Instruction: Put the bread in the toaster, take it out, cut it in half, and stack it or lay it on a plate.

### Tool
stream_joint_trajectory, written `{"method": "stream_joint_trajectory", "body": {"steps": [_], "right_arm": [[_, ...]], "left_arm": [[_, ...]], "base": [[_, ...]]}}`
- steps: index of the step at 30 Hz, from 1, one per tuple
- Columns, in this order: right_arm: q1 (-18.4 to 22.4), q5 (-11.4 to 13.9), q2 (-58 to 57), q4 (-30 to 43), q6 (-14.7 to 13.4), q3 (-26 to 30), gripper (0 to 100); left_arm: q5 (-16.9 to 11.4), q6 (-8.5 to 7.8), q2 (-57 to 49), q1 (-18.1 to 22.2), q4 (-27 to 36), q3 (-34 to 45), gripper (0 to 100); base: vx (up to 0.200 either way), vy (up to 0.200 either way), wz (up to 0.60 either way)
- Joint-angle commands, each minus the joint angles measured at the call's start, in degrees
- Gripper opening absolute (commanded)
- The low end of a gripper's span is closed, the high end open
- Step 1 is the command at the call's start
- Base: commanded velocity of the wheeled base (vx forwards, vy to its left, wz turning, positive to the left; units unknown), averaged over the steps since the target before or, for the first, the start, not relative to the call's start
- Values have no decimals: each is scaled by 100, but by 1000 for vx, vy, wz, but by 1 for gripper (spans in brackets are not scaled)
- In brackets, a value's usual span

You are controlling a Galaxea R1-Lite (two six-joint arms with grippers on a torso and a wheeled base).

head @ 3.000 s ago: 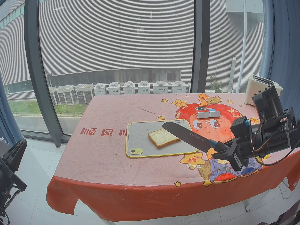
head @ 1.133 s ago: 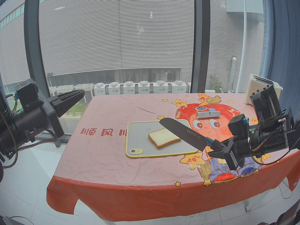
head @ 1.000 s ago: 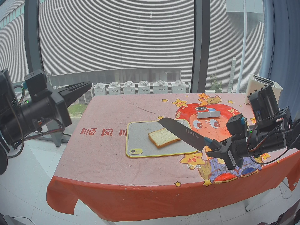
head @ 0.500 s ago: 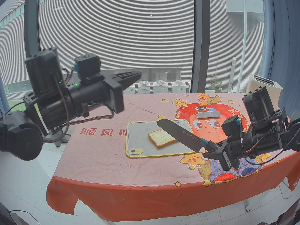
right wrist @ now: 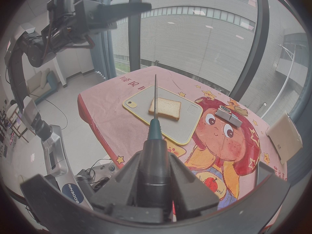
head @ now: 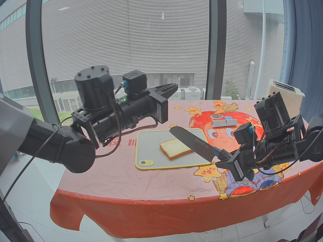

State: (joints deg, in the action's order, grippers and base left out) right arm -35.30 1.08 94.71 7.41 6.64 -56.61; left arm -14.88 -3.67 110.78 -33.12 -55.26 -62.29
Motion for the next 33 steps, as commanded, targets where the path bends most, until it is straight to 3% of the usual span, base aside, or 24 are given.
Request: {"method": "stream_joint_trajectory", "body": {"steps": [1, 4, 13, 17, 22, 28, 33], "right_arm": [[-47, -73, 109, 15, -40, -43, 0], [-126, -91, 197, -12, -128, -78, 0], [-223, -302, 364, -12, -190, -87, 0], [-231, -363, 610, -3, -207, -245, 0], [-258, -381, 812, -3, -260, -456, 0], [-284, -460, 1102, -3, -339, -676, 0], [-293, -478, 1234, 15, -462, -834, 0]], "left_arm": [[82, 182, 269, -80, 674, -485, 0], [47, 191, 383, -89, 323, -442, 0], [29, 156, 480, -98, 384, -204, 0], [29, 24, 700, -89, 384, -195, 0], [21, 7, 981, -63, 384, -222, 0], [-296, 15, 1262, 78, 411, -406, 0], [-340, 15, 1420, 254, 692, -846, 0]], "base": [[0, 0, 0], [0, 0, 0], [0, 0, 0], [0, 0, 0], [0, 0, 0], [0, 0, 0], [0, 0, 0]]}}
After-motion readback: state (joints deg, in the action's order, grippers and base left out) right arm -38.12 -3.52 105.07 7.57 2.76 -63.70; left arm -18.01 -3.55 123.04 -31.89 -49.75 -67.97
